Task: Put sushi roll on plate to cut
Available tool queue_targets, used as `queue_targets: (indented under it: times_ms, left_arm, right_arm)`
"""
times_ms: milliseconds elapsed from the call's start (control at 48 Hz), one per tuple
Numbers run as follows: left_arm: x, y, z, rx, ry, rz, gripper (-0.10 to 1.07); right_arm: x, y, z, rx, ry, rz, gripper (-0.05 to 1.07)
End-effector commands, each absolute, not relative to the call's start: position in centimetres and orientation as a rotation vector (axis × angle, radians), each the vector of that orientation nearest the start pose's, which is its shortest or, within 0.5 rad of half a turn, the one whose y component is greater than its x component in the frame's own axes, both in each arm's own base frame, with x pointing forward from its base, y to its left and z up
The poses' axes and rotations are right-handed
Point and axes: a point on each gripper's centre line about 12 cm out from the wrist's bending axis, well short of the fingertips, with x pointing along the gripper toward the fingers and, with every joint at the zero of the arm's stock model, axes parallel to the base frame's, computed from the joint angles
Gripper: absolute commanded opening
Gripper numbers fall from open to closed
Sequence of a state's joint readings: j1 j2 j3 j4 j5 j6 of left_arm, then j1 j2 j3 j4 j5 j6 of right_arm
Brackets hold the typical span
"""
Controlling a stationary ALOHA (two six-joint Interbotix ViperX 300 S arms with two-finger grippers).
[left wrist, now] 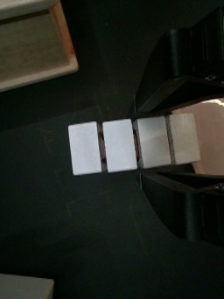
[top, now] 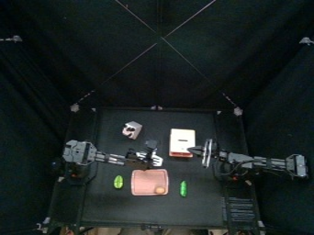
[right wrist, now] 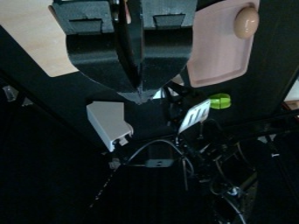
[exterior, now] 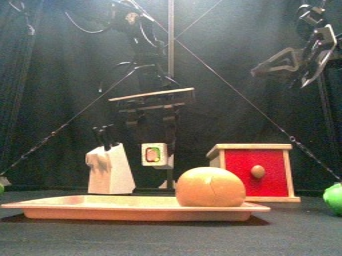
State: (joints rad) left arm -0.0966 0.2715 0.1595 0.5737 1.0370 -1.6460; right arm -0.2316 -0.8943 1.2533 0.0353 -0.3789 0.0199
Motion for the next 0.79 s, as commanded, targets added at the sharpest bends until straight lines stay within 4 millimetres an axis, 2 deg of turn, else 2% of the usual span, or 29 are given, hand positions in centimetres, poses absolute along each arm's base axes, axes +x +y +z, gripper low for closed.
queue_targets:
  times_ms: [0,125,396,771]
  left_arm:
    - [43.4,-0.3,19.4,-0.747,0.817,1.094,0.56]
    - [43.2,-1.5,19.6,-0.781,0.774,1.126,0.56]
    - [42.8,-5.8,19.2,-0.888,0.733,1.132,0.56]
    - [42.1,-11.3,16.1,-1.039,0.72,1.204,0.56]
  right_arm:
    - [19.8,-4.9,26.1,0.051,-0.032,-0.248,0.01]
    - [19.8,-4.9,26.1,0.051,-0.032,-0.248,0.01]
    - [19.9,-4.9,26.1,0.051,-0.032,-0.248,0.01]
    - [19.8,-4.9,26.1,0.051,-0.031,-0.249,0.01]
